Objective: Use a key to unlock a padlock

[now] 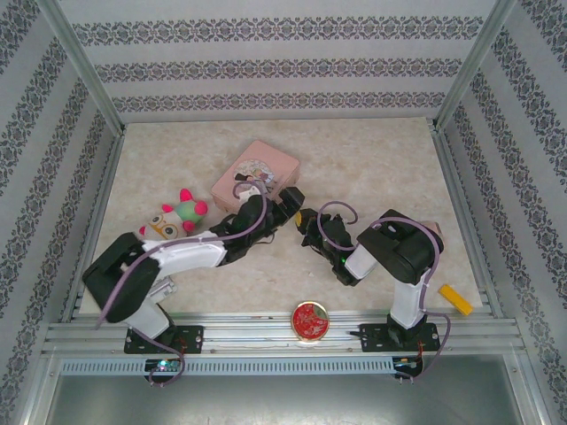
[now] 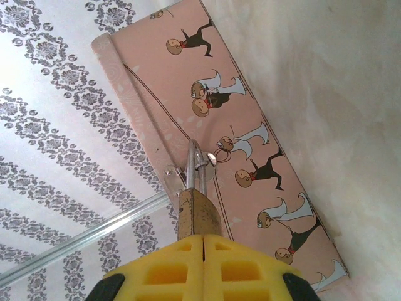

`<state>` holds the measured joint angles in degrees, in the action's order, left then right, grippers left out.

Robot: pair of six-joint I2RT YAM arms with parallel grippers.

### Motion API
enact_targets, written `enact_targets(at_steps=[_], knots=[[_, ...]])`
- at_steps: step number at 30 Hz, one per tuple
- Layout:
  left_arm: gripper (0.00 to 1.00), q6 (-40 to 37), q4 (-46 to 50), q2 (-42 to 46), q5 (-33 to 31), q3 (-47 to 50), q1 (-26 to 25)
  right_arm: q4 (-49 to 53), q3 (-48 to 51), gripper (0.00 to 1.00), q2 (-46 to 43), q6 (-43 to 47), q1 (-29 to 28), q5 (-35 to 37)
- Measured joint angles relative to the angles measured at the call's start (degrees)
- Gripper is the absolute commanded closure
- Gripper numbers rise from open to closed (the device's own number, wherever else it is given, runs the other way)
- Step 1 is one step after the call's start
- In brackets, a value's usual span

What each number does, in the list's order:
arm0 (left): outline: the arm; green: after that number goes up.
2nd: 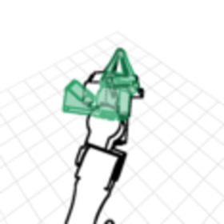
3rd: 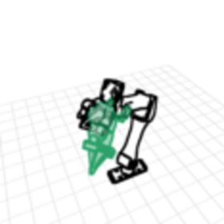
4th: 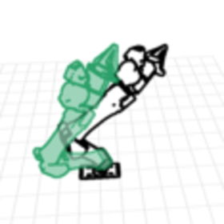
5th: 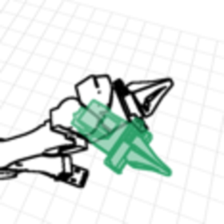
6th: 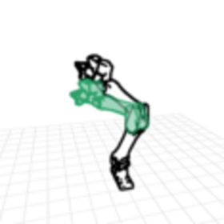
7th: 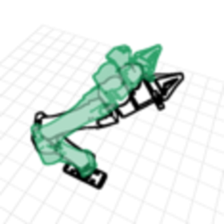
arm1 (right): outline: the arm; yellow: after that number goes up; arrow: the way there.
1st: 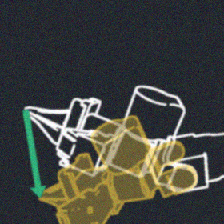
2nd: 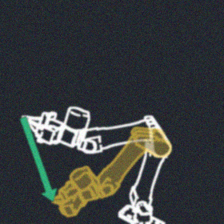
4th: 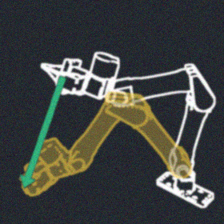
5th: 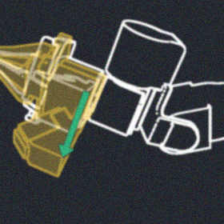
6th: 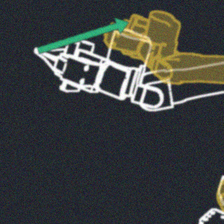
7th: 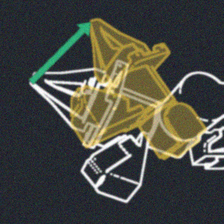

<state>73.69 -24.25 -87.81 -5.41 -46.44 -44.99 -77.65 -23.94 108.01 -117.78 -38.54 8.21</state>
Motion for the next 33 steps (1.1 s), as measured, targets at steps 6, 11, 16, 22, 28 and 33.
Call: enact_targets(at_steps=[6, 11, 16, 22, 28, 33], knots=[[0.01, -11.02, 8.7, 8.0, -10.82, -1.99, 0.0, 0.0, 0.07, 1.0, 0.0, -0.85, 0.0, 0.22], [0.01, -18.32, 15.41, 8.31, -16.06, -3.87, 0.11, -0.04, 0.26, 1.0, 0.0, -1.01, -0.35, 0.92], [0.01, -21.84, 17.73, 7.39, -18.08, -4.83, 0.13, -0.09, 1.62, 1.0, -0.35, -1.03, -0.74, 1.81], [0.01, -23.41, 18.34, 5.57, -18.45, -5.62, 0.46, -0.13, 1.16, 1.0, 0.22, -1.03, -1.01, 1.92], [0.01, -24.24, 18.53, 5.46, -18.47, -5.7, 0.48, -0.13, -0.33, 0.97, 2.34, -1.03, -1.01, 1.95], [0.01, -24.3, 18.53, 5.46, -18.45, -5.7, 0.48, -0.31, 2.45, 0.62, 2.16, 0.52, -0.98, 3.3]])
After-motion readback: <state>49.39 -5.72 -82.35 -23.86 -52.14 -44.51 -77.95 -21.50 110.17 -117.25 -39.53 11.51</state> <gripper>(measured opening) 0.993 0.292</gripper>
